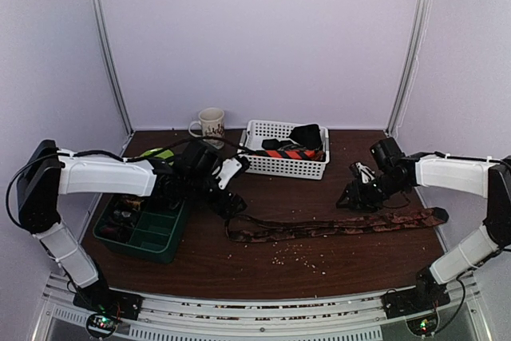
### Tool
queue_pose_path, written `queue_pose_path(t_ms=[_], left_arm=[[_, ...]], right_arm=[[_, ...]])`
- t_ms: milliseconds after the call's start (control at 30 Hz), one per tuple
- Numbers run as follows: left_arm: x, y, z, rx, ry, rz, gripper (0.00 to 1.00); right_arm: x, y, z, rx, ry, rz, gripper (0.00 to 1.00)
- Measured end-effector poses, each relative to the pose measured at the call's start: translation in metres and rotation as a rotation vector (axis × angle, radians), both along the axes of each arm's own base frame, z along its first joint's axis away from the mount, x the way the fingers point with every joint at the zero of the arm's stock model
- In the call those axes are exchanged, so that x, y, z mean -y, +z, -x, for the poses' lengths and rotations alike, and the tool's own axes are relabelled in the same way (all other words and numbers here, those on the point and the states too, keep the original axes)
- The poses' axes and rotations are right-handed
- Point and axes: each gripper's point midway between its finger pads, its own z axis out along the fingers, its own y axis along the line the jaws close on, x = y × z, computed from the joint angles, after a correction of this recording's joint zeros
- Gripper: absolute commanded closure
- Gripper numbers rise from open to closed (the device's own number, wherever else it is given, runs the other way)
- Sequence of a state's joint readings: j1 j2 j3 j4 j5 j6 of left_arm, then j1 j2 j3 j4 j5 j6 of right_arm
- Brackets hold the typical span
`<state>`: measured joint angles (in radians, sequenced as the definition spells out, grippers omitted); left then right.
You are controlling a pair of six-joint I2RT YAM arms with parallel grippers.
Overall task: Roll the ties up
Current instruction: Adjust the tie at the center of the board.
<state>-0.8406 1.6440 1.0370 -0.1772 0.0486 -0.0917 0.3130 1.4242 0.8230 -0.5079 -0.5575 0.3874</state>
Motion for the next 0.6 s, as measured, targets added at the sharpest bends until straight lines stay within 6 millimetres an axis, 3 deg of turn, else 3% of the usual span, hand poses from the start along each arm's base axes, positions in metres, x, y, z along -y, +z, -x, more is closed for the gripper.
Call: queue_pose_path(t_ms=[100,333,600], left_arm=[[0.002,-0.012,0.006,-0.071,-0.048,-0.010,0.03],[0.007,-0.047,0.013,-0.196,-0.097,-0.048,0.02],[-0.005,-0.072,0.023,-0.206,-0.125,-0.150,0.22]], right_arm=[[-0.013,0.014,-0.005,0.035,0.033,-0.028,0.46],[-0.038,0.020,0.003,0.053,0.111,-0.062,0.46],[-0.046,0.018,-0.001,0.067,0.120,-0.099,0.46]])
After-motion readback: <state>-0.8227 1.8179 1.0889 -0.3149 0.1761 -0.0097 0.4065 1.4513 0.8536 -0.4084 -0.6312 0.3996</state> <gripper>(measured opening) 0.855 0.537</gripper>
